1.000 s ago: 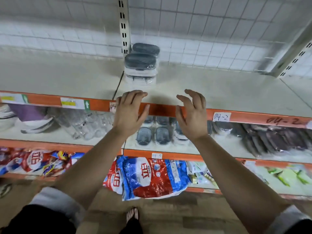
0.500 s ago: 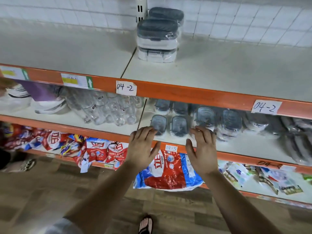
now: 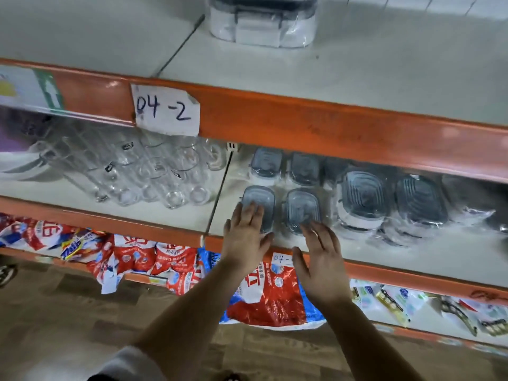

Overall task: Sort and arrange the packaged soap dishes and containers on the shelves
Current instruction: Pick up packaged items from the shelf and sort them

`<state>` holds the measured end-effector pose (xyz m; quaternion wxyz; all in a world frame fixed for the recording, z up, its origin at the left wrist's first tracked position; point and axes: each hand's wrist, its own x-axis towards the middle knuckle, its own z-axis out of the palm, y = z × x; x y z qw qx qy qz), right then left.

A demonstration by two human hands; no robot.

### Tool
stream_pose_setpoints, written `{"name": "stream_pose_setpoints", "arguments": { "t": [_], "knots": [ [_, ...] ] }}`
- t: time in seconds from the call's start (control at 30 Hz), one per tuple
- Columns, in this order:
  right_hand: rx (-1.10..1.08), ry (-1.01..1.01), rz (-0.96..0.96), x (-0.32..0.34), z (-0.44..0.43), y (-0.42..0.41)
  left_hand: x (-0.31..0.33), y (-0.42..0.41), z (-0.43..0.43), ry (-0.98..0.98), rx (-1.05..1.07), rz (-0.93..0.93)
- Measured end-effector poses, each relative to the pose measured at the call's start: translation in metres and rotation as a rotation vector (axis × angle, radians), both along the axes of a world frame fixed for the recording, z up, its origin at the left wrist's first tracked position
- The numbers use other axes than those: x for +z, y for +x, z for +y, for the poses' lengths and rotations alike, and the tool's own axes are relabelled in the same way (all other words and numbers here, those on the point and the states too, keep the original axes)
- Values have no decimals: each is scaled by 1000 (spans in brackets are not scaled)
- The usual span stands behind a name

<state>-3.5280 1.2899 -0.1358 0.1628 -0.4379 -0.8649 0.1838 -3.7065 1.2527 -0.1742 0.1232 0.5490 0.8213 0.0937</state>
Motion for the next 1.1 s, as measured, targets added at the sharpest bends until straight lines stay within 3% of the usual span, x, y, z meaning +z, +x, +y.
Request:
{"name": "stream_pose_setpoints", "arguments": {
  "t": [0.2,0.5,0.77,1.1],
  "knots": [
    [-17,-24,-114,-22,20,-20,-15,-6,17,87,98,-67],
    [-273,-71,-302,-39,32,-51,-10,-15,-10,329,45,-98],
    [-309,-2,-184,-38,27,-54,-6,-15,-43,426,36,-146],
    [-244,64,30,29,-41,2,74,17,-108,353,-83,-148]
  ]
}}
